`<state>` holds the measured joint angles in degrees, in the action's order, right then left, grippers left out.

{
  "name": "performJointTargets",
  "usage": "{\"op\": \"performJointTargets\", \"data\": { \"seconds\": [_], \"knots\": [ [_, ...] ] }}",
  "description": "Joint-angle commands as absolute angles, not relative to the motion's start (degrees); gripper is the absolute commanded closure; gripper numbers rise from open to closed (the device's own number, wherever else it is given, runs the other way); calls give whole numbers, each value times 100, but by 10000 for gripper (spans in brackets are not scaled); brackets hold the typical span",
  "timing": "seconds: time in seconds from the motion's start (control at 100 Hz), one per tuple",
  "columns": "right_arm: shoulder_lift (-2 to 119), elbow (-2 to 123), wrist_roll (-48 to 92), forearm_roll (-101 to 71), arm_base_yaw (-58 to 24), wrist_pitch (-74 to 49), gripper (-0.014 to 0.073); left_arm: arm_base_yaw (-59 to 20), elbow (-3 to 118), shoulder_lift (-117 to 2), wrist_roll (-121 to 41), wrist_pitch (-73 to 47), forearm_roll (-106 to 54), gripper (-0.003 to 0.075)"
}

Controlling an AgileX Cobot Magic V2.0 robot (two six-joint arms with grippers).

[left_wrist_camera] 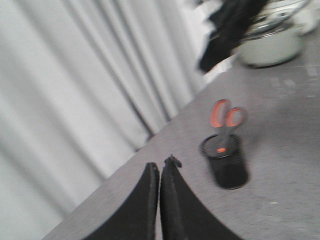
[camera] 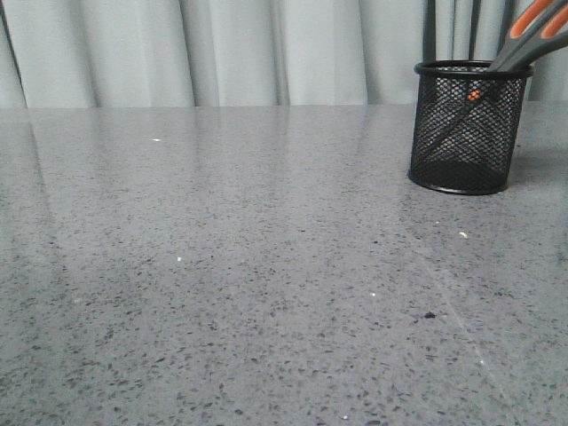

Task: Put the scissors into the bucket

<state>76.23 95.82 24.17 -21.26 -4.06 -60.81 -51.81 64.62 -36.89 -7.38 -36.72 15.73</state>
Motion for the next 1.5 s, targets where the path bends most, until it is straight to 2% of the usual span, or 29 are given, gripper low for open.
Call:
{"op": "performJointTargets", "data": {
  "seconds": [0.0, 0.11, 0.27, 0.44, 0.58, 0.8, 1.49],
  "knots": [
    [6883, 9312, 2435, -2280, -407, -5733, 638, -5220, 6270, -3470, 354, -3073, 2685, 740],
    [5836, 8301, 2490, -2269, -454, -5318, 638, -5220, 5433, -2959, 1357, -2863, 3462, 740],
    [4073, 6142, 2531, -2269, -454, -4254, 638, -5220, 4031, -2028, 2135, -2618, 3966, 740],
    [2143, 4015, 2531, -2269, -454, -3124, 638, -5220, 3069, -1310, 2198, -2607, 3967, 740],
    [1006, 3105, 2531, -2269, -454, -2727, 638, -5220, 2627, -1037, 2198, -2617, 3967, 740],
    [278, 2703, 2531, -2269, -454, -2785, 638, -5220, 2468, -1023, 2198, -2629, 3832, 740],
    [265, 2704, 2531, -2269, -454, -2797, 638, -5220, 2432, -1023, 2198, -2629, 3834, 740]
  ]
}}
